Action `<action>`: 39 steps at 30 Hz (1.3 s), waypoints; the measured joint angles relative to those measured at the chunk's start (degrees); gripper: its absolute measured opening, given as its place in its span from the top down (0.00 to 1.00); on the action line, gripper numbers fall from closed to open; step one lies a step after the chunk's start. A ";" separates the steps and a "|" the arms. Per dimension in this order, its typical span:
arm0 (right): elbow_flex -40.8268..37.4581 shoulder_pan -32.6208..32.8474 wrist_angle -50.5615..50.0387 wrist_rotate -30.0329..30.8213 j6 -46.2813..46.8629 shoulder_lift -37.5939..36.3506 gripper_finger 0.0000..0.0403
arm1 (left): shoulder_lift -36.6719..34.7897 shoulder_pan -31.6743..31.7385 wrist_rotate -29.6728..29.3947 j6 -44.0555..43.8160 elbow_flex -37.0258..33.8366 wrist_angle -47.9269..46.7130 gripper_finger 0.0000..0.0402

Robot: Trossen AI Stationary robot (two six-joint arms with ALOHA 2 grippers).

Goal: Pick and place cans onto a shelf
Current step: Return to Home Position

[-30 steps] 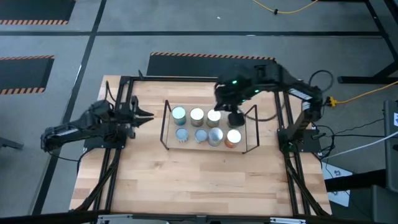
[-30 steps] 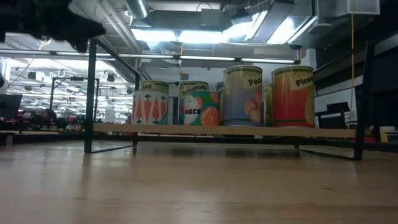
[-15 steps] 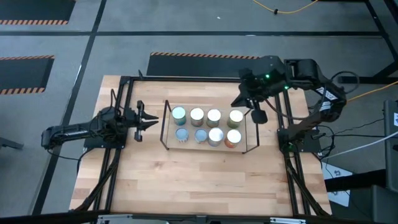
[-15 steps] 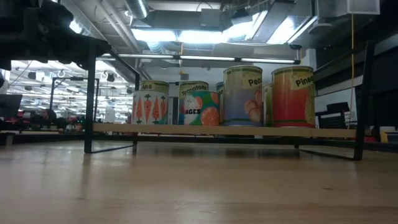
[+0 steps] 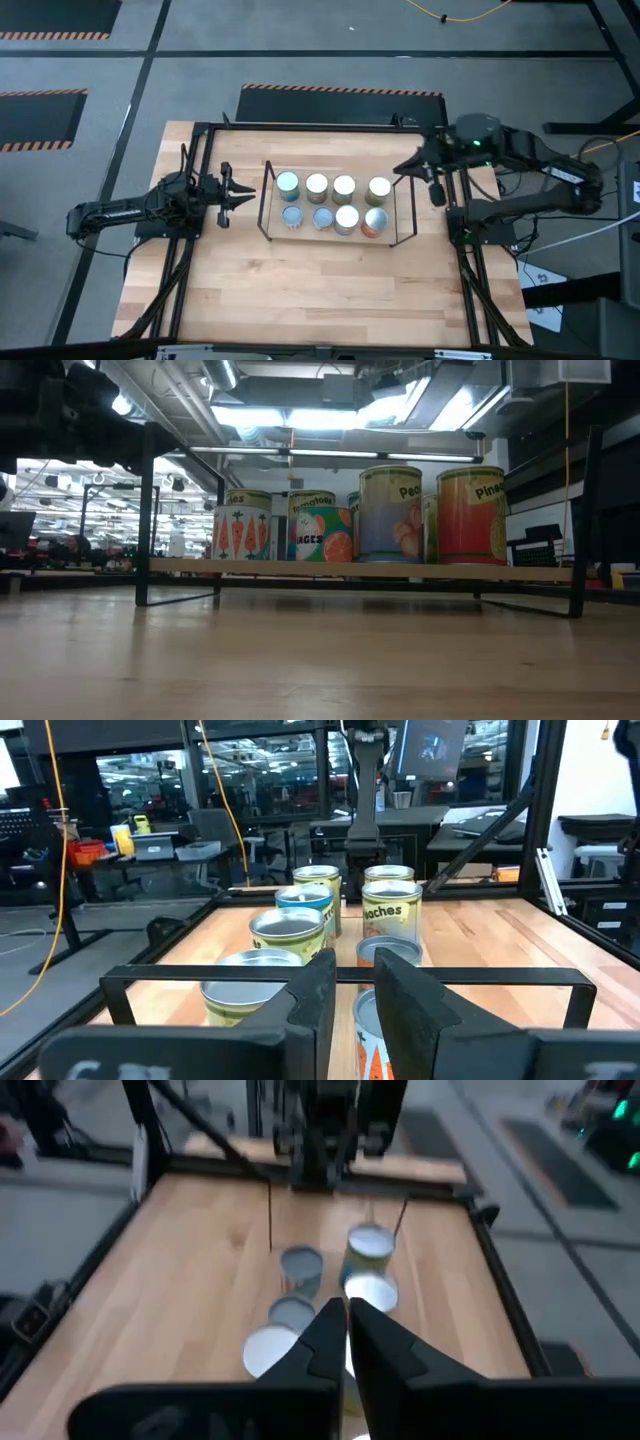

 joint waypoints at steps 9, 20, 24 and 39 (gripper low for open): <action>-23.87 -1.64 15.25 -5.21 3.91 -20.28 0.94 | 0.00 0.00 0.01 0.02 -0.02 -0.02 0.83; -41.91 -1.78 18.58 -8.69 12.00 -44.69 0.94 | 0.00 0.00 0.04 0.00 -0.02 -0.01 0.83; -46.23 -1.78 20.55 -8.71 11.66 -51.80 0.94 | 0.00 0.00 -0.09 0.00 -0.02 -0.02 0.83; -57.77 -1.78 40.58 -8.66 12.20 -54.74 0.94 | 0.02 0.00 -4.63 -1.60 -0.02 -1.84 0.83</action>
